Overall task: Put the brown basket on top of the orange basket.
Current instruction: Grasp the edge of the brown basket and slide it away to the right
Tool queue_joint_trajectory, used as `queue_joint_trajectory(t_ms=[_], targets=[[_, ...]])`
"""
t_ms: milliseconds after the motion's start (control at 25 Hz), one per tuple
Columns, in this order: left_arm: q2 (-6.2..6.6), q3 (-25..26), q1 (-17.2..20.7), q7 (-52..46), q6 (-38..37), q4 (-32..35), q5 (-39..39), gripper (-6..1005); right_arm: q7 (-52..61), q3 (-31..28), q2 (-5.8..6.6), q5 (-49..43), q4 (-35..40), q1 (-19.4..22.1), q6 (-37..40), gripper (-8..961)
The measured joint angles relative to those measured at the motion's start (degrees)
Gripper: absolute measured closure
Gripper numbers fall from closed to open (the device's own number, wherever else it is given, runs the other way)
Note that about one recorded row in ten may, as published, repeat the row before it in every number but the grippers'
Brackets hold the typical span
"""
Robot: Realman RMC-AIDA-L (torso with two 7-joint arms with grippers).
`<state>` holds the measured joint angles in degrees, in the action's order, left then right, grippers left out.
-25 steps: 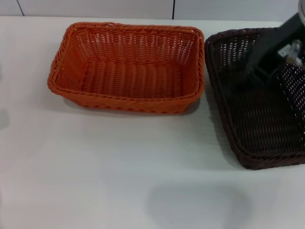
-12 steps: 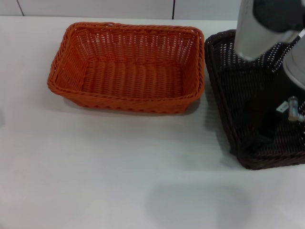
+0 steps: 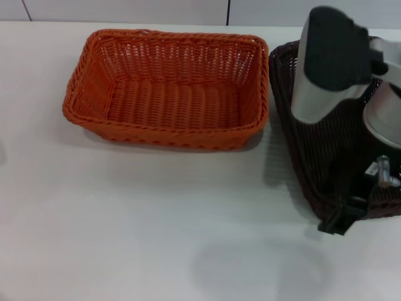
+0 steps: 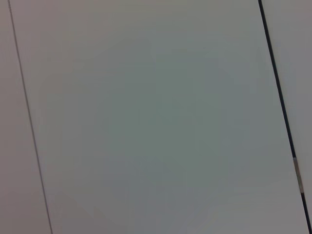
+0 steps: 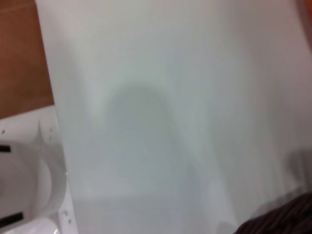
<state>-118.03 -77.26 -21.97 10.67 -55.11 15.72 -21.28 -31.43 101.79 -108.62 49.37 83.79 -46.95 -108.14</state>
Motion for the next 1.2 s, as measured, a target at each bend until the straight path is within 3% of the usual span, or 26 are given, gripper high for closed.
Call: queue_joint_trajectory(t_ms=[240, 280, 320, 520, 720, 960, 1200], targets=[[0.0, 0.0, 0.0, 0.5, 0.1, 0.0, -0.1, 372, -0.8, 1.3, -0.76, -3.8, -5.9, -1.1, 0.3, 275], [0.0, 0.0, 0.0, 0.7, 0.1, 0.0, -0.1, 372, -2.2, 0.8, -1.98, -7.8, -7.7, -1.2, 0.4, 276], [0.0, 0.0, 0.0, 0.7, 0.1, 0.0, -0.1, 372, -2.2, 0.8, -1.98, -7.8, -7.7, -1.2, 0.4, 277], [-0.04, 0.0, 0.0, 1.6, 0.1, 0.0, -0.2, 372, -7.4, 0.0, -4.87, -12.9, -9.0, -1.9, 0.5, 283], [0.01, 0.0, 0.3, 1.6, 0.1, 0.0, -0.2, 373, -11.9, 0.6, -5.17, -13.4, -8.1, -2.2, 0.4, 288], [0.05, 0.0, 0.5, 2.2, 0.1, 0.0, -0.2, 373, -14.6, 0.8, -5.72, -13.7, -9.0, -2.7, 0.6, 530], [0.09, 0.0, 0.2, 4.1, 0.2, -0.1, -0.1, 373, -16.9, -1.8, -6.84, -13.7, -7.1, -2.4, 0.7, 668]])
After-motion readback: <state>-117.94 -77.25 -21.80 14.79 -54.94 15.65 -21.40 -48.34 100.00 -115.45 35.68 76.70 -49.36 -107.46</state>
